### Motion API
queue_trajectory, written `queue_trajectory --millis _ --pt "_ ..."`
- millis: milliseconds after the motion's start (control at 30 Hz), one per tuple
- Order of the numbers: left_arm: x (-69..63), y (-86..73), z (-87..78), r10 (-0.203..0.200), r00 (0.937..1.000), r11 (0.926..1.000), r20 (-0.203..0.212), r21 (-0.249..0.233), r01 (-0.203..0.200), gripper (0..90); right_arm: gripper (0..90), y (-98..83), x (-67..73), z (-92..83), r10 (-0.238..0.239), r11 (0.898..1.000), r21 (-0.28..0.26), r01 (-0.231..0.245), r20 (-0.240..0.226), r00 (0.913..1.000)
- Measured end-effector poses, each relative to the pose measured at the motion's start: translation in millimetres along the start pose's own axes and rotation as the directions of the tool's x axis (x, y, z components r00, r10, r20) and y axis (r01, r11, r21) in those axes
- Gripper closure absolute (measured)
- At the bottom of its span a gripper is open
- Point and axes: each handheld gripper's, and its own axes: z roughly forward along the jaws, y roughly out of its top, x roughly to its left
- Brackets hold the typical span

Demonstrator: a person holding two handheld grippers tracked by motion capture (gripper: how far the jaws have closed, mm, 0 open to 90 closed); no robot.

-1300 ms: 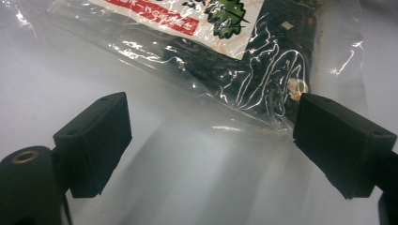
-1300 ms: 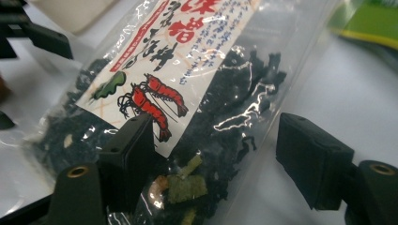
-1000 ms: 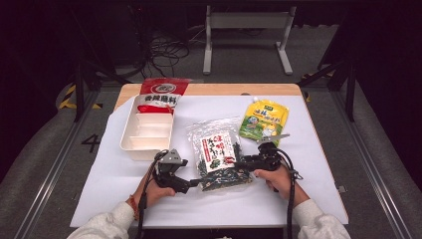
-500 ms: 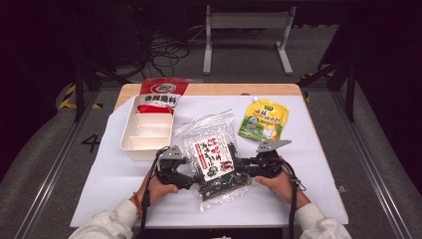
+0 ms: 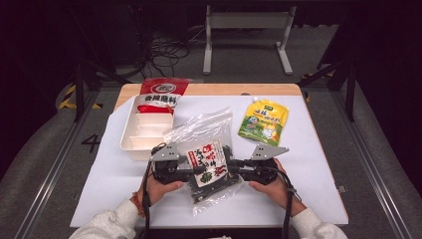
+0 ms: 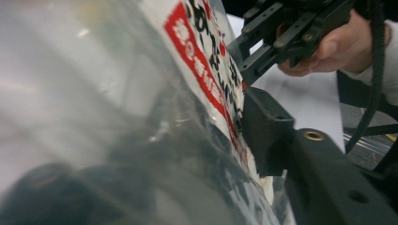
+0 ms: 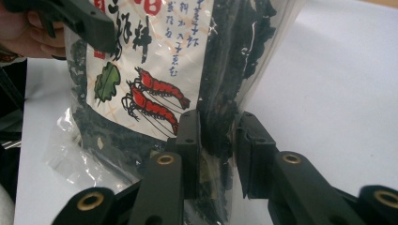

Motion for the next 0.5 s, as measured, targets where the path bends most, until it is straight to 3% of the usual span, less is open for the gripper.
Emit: queue_trajectory --millis 133,300,500 --pt "-0.9 6.4 -11.8 0.024 0.9995 0.9993 0.021 -0.028 -0.023 76.2 68.3 6.1 6.7 -1.6 -0.007 0.999 -0.034 0.008 0.014 0.9999" --pt "-2.6 11.9 -22.1 0.051 0.9984 0.9980 0.023 -0.038 -0.050 77.7 57.2 13.0 12.0 -4.4 -0.015 0.998 -0.057 0.016 0.027 0.9995" --pt "-0.2 16.3 -33.3 0.074 0.9972 0.9953 0.008 -0.063 -0.074 78.7 47.2 13.5 14.0 -13.1 -0.041 0.998 -0.042 0.043 0.055 0.9976"
